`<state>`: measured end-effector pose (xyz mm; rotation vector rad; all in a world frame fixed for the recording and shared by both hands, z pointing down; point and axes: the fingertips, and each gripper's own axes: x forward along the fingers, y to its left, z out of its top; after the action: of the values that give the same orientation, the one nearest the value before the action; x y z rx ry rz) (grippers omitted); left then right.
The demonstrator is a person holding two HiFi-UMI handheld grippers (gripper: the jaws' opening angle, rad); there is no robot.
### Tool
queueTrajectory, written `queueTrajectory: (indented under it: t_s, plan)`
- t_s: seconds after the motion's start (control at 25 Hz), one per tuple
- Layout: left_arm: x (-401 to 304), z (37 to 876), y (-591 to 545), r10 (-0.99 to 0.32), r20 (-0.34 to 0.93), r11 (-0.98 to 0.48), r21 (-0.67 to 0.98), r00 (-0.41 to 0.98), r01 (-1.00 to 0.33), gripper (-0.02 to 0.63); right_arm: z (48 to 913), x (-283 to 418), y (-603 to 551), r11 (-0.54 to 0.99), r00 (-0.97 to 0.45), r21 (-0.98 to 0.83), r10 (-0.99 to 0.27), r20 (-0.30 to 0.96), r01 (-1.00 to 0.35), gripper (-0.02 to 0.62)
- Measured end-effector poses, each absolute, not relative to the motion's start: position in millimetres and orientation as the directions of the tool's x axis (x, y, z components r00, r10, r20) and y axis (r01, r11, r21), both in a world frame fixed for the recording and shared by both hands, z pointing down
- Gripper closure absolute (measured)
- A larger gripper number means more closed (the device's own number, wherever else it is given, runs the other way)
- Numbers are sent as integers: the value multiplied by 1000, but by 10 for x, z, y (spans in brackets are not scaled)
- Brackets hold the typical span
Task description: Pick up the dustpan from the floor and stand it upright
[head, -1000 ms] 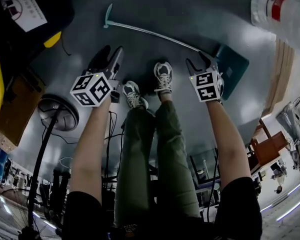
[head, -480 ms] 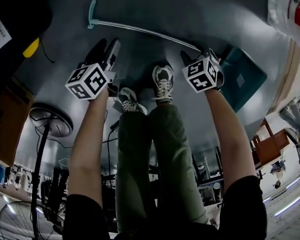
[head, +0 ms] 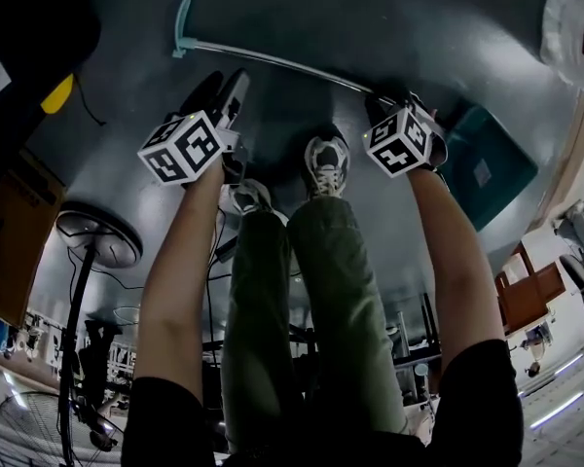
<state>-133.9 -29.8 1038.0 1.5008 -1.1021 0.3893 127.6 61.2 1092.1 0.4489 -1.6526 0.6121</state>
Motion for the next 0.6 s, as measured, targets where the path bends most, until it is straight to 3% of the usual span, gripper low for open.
queueTrajectory:
  t_s: [0.4,0.6]
  plan:
    - [-1164,10332,-314,-400,756,139,609,518,-781,348,10742,1259,593,813,-210,-124,3,978,-569,505]
    - [-1099,9996,-530,-464,716,143,641,521,-754,348,10441,1254,532,817,-251,-112,-41,967,-565,509]
